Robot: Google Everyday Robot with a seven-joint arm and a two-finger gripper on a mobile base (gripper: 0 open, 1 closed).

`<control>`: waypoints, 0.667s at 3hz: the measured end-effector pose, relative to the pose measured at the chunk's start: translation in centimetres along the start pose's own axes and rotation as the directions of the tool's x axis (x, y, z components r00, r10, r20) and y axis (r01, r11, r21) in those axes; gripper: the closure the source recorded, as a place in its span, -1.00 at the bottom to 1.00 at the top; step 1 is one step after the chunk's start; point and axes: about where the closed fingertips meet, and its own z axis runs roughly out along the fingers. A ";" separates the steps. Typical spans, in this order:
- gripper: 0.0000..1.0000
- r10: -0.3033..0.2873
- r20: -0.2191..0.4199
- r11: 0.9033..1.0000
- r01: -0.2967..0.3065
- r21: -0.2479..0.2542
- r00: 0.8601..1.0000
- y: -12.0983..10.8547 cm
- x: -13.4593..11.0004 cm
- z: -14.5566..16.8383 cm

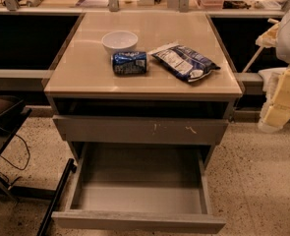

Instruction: Place blue chip bag into middle drawer

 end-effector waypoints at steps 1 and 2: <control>-1.00 0.000 0.000 1.000 0.000 0.000 1.000 0.0 0.0 0.0; -1.00 -0.040 0.032 0.999 0.039 0.012 0.999 -2.2 -1.7 0.2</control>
Offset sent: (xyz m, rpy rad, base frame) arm 0.0593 0.0245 0.0129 0.0380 -0.0429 0.1076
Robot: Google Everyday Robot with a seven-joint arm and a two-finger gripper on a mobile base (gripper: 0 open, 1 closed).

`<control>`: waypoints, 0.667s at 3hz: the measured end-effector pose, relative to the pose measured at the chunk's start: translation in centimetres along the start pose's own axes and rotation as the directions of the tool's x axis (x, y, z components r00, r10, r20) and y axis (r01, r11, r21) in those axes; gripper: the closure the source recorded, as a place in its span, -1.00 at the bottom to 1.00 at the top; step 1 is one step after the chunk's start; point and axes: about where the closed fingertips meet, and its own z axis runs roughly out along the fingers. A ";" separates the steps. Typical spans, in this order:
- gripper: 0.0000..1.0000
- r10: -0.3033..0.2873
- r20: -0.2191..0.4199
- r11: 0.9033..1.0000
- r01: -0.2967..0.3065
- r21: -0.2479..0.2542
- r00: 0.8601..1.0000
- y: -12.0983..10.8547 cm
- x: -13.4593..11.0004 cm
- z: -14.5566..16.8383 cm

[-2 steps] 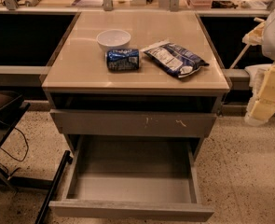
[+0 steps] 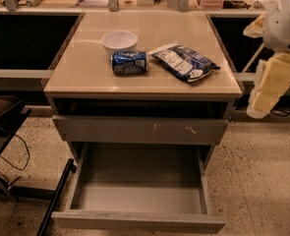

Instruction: Place blue chip bag into middle drawer

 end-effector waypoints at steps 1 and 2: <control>-1.00 -0.043 0.035 0.999 0.042 0.018 0.998 -4.7 -2.4 0.9; -1.00 -0.073 0.070 0.997 0.070 0.045 0.995 -8.7 -4.5 1.0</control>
Offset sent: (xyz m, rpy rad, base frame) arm 0.1385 0.0366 0.0396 0.0583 -0.0955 0.1141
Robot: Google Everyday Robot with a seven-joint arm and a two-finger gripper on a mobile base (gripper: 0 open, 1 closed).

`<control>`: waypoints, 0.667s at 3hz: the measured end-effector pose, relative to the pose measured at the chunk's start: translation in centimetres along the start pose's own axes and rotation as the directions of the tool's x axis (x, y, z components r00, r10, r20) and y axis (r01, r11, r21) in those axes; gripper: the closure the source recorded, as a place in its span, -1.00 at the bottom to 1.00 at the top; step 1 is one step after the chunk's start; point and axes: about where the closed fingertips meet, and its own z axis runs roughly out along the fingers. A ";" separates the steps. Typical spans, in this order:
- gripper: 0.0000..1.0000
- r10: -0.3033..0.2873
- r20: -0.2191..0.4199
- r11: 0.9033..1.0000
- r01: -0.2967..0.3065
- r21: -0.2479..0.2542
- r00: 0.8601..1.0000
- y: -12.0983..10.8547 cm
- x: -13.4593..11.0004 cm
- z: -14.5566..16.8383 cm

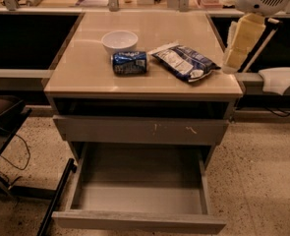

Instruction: Place blue chip bag into middle drawer

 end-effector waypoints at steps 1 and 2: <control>-1.00 -0.034 0.045 0.999 0.033 0.032 0.998 -4.9 -2.3 0.9; -1.00 -0.034 0.045 0.999 0.033 0.032 0.998 -4.9 -2.3 0.9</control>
Offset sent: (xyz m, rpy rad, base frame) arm 0.0462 0.0117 0.0158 0.0201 -0.0256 0.0376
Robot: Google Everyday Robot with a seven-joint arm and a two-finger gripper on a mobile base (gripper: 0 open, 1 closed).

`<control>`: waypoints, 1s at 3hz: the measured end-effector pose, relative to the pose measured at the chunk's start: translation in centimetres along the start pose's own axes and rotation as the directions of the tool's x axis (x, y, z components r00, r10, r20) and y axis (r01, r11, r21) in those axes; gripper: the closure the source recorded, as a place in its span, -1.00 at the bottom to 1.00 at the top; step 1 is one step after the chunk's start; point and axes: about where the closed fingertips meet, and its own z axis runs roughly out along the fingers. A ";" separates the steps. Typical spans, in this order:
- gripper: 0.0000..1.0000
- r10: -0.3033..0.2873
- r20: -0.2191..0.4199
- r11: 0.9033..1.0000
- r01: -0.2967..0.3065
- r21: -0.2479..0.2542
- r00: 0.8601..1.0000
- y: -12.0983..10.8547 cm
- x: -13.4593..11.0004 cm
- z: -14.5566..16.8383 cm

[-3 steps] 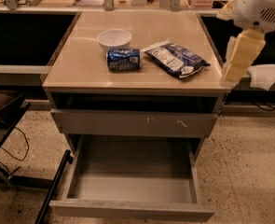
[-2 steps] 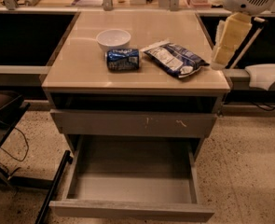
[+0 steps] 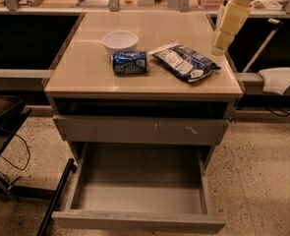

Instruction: Place blue chip bag into middle drawer

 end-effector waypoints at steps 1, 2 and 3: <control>-1.00 0.002 0.048 1.000 -0.003 0.024 0.999 -2.3 0.0 0.5; -1.00 0.009 0.144 0.999 -0.003 -0.045 0.990 -4.7 0.2 4.9; -1.00 0.003 0.234 0.998 0.011 -0.061 0.972 -6.9 -1.1 8.2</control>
Offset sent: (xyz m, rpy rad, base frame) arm 0.1692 -0.0212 0.0186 0.3365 -0.0174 0.1192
